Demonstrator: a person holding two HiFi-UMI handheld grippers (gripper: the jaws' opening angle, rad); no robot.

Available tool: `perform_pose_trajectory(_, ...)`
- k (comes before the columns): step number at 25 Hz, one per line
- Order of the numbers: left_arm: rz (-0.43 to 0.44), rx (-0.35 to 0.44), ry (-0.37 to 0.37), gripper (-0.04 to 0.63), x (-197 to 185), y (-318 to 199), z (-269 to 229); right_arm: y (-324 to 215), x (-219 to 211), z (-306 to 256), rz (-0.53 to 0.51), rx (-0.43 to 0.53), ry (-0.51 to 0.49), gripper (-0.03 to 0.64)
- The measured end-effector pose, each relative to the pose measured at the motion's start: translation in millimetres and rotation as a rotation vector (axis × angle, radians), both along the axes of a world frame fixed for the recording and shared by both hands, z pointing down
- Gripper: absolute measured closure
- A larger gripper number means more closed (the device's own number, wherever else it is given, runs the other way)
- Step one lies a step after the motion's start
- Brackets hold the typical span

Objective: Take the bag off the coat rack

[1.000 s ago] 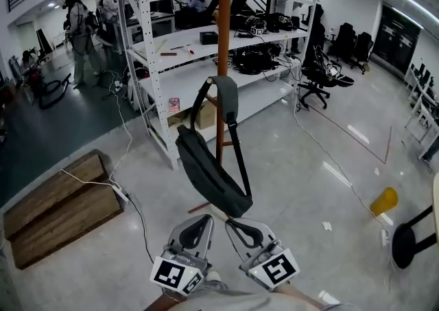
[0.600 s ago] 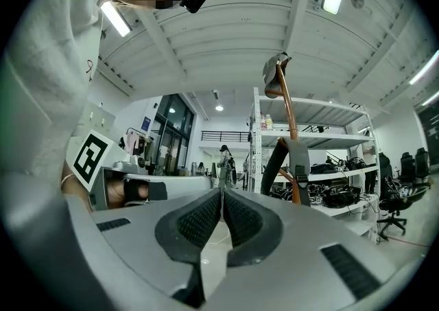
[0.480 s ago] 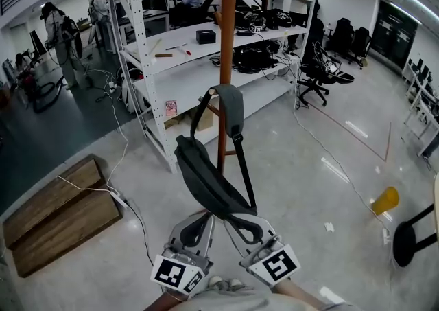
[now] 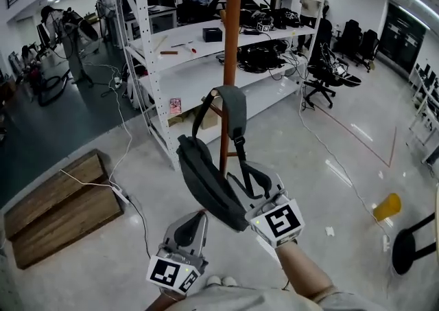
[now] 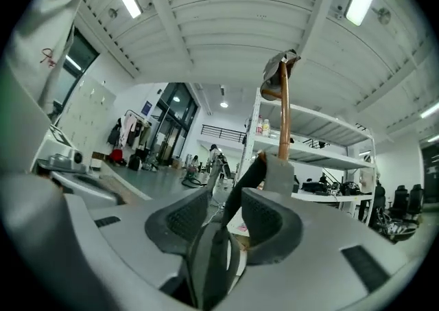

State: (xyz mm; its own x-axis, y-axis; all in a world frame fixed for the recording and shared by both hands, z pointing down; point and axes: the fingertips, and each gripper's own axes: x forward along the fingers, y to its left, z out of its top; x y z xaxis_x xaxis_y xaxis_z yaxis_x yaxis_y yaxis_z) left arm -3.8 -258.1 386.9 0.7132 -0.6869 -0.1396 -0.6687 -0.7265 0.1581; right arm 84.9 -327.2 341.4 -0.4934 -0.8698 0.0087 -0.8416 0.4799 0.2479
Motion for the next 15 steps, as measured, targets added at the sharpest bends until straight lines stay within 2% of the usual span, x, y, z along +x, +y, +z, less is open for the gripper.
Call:
perform_pose_trajectory(1,-0.009,-0.003,-0.001,0.577,-1.3,-0.3,1.0,-13.1,4.6,-8.2,0.004,0.013,0.006,0.460)
perform_pose_trajectory(3,-0.021,-0.013,-0.008,0.577,-2.5,0.0,4.1,-39.0,14.7,-25.5,0.018,0.041,0.004,0.434)
perform_pose_trajectory(6,-0.016,-0.030,-0.026,0.577,-1.3,0.6,9.1,-79.5,36.4,-44.1,0.106,0.067,0.012,0.403)
perform_pose_trajectory(9,-0.012,-0.041,-0.042,0.577,-1.2,-0.8,12.9,-118.3,48.8,-43.2,0.164,0.022,0.034,0.383)
perform_pose_trajectory(12,-0.021,-0.047,-0.053,0.577,-6.0,-1.9,15.1,-143.5,49.3,-35.6,0.173,-0.024,0.042,0.377)
perform_pose_trajectory(15,-0.042,-0.049,-0.059,0.577,-12.4,-1.9,16.6,-152.5,48.7,-31.0,0.173,-0.047,0.005,0.373)
